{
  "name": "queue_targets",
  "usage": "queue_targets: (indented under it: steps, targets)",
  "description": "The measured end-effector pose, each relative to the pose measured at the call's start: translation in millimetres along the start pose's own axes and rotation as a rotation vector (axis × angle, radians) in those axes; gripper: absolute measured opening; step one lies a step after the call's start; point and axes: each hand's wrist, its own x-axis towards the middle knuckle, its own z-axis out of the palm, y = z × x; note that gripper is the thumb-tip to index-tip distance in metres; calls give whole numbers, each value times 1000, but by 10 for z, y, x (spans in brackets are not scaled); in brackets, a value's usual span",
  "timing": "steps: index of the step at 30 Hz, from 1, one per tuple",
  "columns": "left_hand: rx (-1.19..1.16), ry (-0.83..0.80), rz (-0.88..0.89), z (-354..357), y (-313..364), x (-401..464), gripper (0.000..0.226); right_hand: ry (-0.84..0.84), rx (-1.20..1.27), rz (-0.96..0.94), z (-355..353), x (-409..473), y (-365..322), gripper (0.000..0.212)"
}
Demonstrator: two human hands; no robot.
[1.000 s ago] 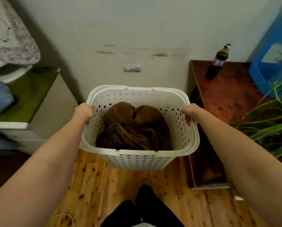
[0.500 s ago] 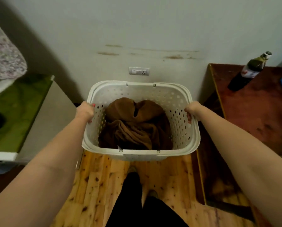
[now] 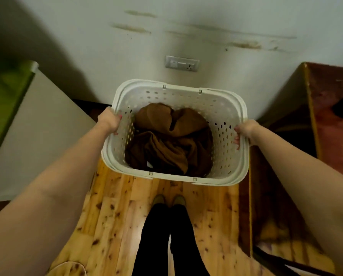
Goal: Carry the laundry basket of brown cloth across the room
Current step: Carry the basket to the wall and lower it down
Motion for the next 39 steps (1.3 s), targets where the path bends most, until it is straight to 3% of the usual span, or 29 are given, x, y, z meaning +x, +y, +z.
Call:
queue_targets:
  steps: [3,11,18,27,32,35,39]
  targets:
    - [-15,8,3,142,-179,506,34,15,-24,-24,251,436,-120,40]
    - [-42,91,-31,738,-1104,2033,17,-18,-23,-71,1382,1848,-122,26]
    - [-54,82,-18,1113,-1395,3040,29,-35,33,-8,2022,2716,-157,29]
    - [-122,89,-42,1547,-1719,3605,20,181,119,-18,2490,3283,-251,26]
    - [-245,97,-64,1583,-1691,3928,18,230,196,13,2572,3477,-398,26]
    - [-237,110,-64,1623,-1644,4103,29,240,242,33,2606,3576,-386,28]
    - [-223,70,-45,1664,-1564,4268,17,189,334,33,2605,3696,-341,29]
